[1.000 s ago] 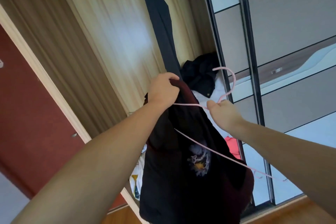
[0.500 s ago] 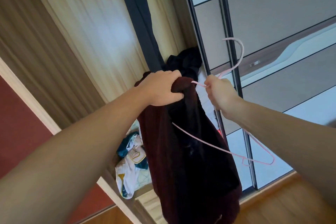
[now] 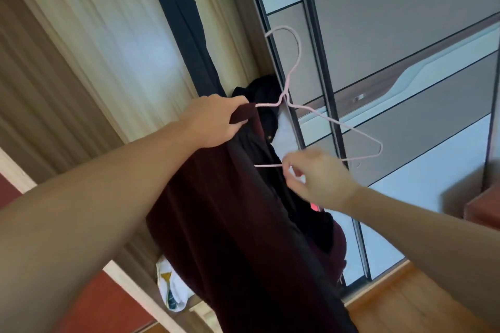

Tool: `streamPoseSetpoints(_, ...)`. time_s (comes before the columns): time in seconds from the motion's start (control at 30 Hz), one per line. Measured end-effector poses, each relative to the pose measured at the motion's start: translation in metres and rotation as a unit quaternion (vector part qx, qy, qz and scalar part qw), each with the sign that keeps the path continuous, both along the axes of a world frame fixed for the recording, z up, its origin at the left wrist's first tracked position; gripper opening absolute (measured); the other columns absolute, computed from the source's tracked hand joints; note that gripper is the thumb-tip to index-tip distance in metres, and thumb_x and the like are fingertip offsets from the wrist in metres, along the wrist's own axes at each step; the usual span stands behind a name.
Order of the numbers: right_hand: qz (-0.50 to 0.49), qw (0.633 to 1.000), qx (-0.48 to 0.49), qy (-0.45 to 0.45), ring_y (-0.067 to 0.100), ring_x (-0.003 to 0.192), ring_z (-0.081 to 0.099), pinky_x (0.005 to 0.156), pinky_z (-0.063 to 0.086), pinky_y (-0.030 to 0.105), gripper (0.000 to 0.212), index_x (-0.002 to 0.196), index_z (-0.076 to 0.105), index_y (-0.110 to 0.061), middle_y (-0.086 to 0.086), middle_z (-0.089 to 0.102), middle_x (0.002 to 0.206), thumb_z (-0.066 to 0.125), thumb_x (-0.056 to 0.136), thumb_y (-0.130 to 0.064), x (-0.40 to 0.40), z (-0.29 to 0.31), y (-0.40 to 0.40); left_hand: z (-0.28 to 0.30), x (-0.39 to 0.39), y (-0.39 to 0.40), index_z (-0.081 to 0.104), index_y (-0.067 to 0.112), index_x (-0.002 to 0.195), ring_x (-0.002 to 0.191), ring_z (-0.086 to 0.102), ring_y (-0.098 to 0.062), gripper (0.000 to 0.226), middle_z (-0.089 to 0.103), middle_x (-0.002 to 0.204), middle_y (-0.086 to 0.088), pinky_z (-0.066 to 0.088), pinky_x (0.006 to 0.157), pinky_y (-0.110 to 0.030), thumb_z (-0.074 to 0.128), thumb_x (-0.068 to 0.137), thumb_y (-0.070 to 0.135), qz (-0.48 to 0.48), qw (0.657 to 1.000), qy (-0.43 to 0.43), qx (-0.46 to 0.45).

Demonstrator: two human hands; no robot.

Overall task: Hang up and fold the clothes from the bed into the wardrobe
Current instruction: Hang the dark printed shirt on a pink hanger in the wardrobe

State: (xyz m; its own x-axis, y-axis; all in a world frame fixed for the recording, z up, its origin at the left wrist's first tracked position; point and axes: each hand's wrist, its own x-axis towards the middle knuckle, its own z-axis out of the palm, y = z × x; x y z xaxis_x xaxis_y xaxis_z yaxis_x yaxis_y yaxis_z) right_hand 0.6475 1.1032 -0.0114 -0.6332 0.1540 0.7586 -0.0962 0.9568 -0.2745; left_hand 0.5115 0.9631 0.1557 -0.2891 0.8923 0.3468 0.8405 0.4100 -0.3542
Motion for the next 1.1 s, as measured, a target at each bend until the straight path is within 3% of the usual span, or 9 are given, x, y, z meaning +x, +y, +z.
streamPoseSetpoints(0.07, 0.001, 0.991, -0.075, -0.114, 0.024, 0.087, 0.060, 0.074, 0.052, 0.040, 0.019, 0.107, 0.059, -0.021, -0.001, 0.061, 0.097, 0.057, 0.089, -0.027, -0.015, -0.024, -0.010, 0.005, 0.002, -0.006, 0.051, 0.037, 0.124, 0.078, 0.060, -0.026, 0.027, 0.061, 0.082, 0.002, 0.049, 0.069, -0.037, 0.047, 0.097, 0.041, -0.002, 1.000, 0.012, 0.012)
streamPoseSetpoints(0.13, -0.037, 0.980, -0.155, -0.119, 0.023, 0.095, 0.055, 0.077, 0.051, 0.039, 0.033, 0.117, 0.049, -0.022, -0.002, 0.052, 0.112, 0.061, 0.088, -0.030, -0.030, -0.035, -0.016, 0.012, 0.003, -0.015, 0.047, 0.039, 0.127, 0.076, 0.059, -0.026, 0.030, 0.060, 0.082, 0.001, 0.047, 0.067, -0.036, 0.046, 0.098, 0.041, 0.000, 0.999, 0.026, 0.022)
streamPoseSetpoints(0.2, -0.062, 0.974, -0.183, -0.118, 0.023, 0.092, 0.050, 0.073, 0.049, 0.040, 0.039, 0.111, 0.041, -0.022, -0.002, 0.045, 0.111, 0.066, 0.083, -0.028, -0.046, -0.040, -0.017, 0.020, 0.002, -0.028, 0.047, 0.038, 0.129, 0.074, 0.056, -0.024, 0.032, 0.059, 0.082, 0.003, 0.040, 0.064, -0.033, 0.046, 0.098, 0.041, 0.011, 0.999, 0.037, 0.037)
streamPoseSetpoints(0.3, -0.084, 0.951, -0.236, -0.184, 0.030, 0.089, 0.056, 0.069, 0.047, 0.039, 0.031, 0.105, 0.042, -0.021, 0.002, 0.055, 0.104, 0.062, 0.082, -0.023, -0.065, -0.052, -0.011, 0.029, 0.003, -0.054, 0.049, 0.035, 0.128, 0.077, 0.057, -0.026, 0.032, 0.061, 0.083, 0.003, 0.033, 0.064, -0.030, 0.049, 0.097, 0.038, 0.020, 0.997, 0.051, 0.060)
streamPoseSetpoints(0.43, -0.086, 0.944, -0.190, -0.255, 0.036, 0.088, 0.061, 0.063, 0.040, 0.033, 0.019, 0.101, 0.056, -0.017, 0.010, 0.065, 0.093, 0.057, 0.082, -0.018, -0.074, -0.057, 0.005, 0.031, -0.006, -0.099, 0.047, 0.035, 0.128, 0.082, 0.062, -0.035, 0.032, 0.065, 0.087, -0.002, 0.035, 0.064, -0.032, 0.048, 0.096, 0.036, 0.036, 0.996, 0.075, 0.045)
streamPoseSetpoints(0.57, -0.097, 0.937, -0.147, -0.300, 0.025, 0.086, 0.059, 0.073, 0.050, 0.033, 0.020, 0.084, 0.064, -0.024, -0.001, 0.061, 0.087, 0.061, 0.070, -0.037, -0.077, -0.034, 0.027, 0.020, -0.018, -0.138, 0.043, 0.037, 0.127, 0.082, 0.064, -0.036, 0.032, 0.069, 0.093, -0.005, 0.042, 0.063, -0.035, 0.048, 0.095, 0.035, 0.065, 0.994, 0.082, 0.024)
streamPoseSetpoints(0.7, -0.059, 0.948, -0.095, -0.298, 0.019, 0.081, 0.058, 0.070, 0.048, 0.029, 0.014, 0.066, 0.060, -0.021, -0.009, 0.057, 0.072, 0.068, 0.076, -0.028, -0.090, -0.002, 0.026, 0.011, -0.033, -0.169, 0.039, 0.037, 0.129, 0.088, 0.064, -0.037, 0.037, 0.069, 0.098, -0.004, 0.048, 0.067, -0.039, 0.048, 0.094, 0.033, 0.116, 0.990, 0.082, 0.022)
streamPoseSetpoints(0.93, -0.091, 0.943, 0.080, -0.310, 0.024, 0.074, 0.058, 0.060, 0.043, 0.028, 0.016, 0.084, 0.061, -0.026, -0.005, 0.056, 0.071, 0.065, 0.080, -0.041, -0.103, 0.048, 0.037, 0.004, -0.048, -0.209, 0.037, 0.041, 0.125, 0.087, 0.065, -0.036, 0.035, 0.070, 0.098, -0.001, 0.048, 0.066, -0.038, 0.049, 0.094, 0.030, 0.123, 0.988, 0.064, 0.067)
streamPoseSetpoints(1.1, -0.060, 0.961, 0.032, -0.269, 0.028, 0.079, 0.062, 0.068, 0.047, 0.031, 0.010, 0.072, 0.066, -0.028, 0.003, 0.066, 0.077, 0.067, 0.082, -0.027, -0.115, 0.083, 0.039, -0.003, -0.055, -0.218, 0.038, 0.040, 0.125, 0.088, 0.064, -0.036, 0.033, 0.068, 0.096, -0.001, 0.045, 0.067, -0.037, 0.048, 0.094, 0.030, 0.143, 0.985, 0.046, 0.081)
